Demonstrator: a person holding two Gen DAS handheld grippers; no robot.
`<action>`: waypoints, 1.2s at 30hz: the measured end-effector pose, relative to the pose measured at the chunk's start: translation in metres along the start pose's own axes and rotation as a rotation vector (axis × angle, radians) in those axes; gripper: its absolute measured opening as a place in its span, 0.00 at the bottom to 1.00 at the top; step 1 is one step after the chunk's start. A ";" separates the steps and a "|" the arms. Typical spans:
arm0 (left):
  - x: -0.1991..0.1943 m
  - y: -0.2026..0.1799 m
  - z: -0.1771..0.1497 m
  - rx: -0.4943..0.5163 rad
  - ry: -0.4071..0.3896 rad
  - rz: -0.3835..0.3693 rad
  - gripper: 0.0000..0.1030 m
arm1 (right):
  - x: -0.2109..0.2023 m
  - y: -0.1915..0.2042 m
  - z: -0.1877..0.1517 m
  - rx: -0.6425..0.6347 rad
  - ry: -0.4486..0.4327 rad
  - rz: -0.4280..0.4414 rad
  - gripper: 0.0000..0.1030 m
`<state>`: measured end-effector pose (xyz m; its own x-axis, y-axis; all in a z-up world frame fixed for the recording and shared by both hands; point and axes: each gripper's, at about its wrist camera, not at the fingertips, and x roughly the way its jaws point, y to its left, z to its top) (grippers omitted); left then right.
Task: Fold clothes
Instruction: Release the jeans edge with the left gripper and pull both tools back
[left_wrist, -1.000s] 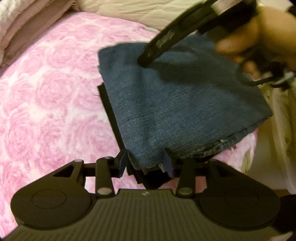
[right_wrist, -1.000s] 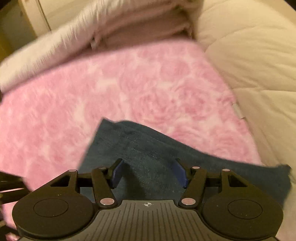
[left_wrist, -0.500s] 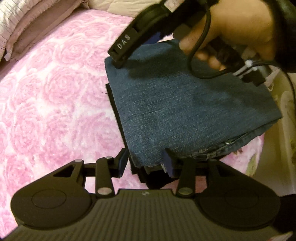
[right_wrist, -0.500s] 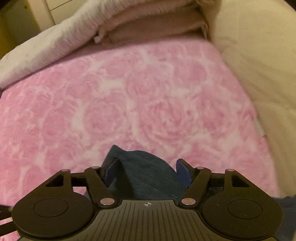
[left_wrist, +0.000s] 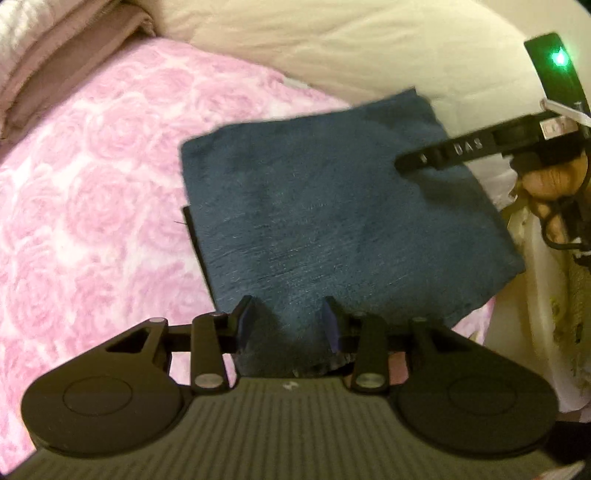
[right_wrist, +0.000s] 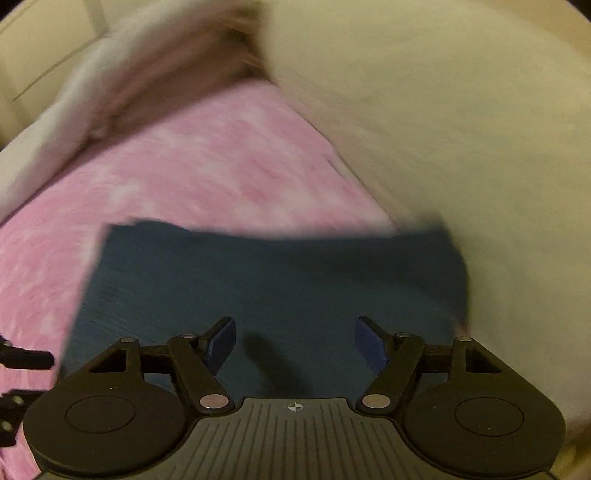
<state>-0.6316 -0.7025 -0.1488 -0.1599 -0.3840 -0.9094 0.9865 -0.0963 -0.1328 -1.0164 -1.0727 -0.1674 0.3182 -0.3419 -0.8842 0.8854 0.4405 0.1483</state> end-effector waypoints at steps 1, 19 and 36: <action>0.006 -0.002 0.001 0.007 0.011 0.004 0.33 | 0.004 -0.005 -0.002 -0.001 0.022 0.011 0.70; 0.016 -0.009 0.022 -0.023 0.048 0.113 0.33 | -0.005 -0.040 0.046 -0.055 -0.087 0.077 0.70; -0.023 -0.014 -0.022 0.032 -0.027 0.114 0.36 | -0.094 0.011 -0.101 0.047 -0.044 -0.079 0.73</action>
<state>-0.6407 -0.6719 -0.1351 -0.0476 -0.4186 -0.9069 0.9967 -0.0794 -0.0157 -1.0706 -0.9513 -0.1273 0.2602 -0.4109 -0.8738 0.9229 0.3718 0.1000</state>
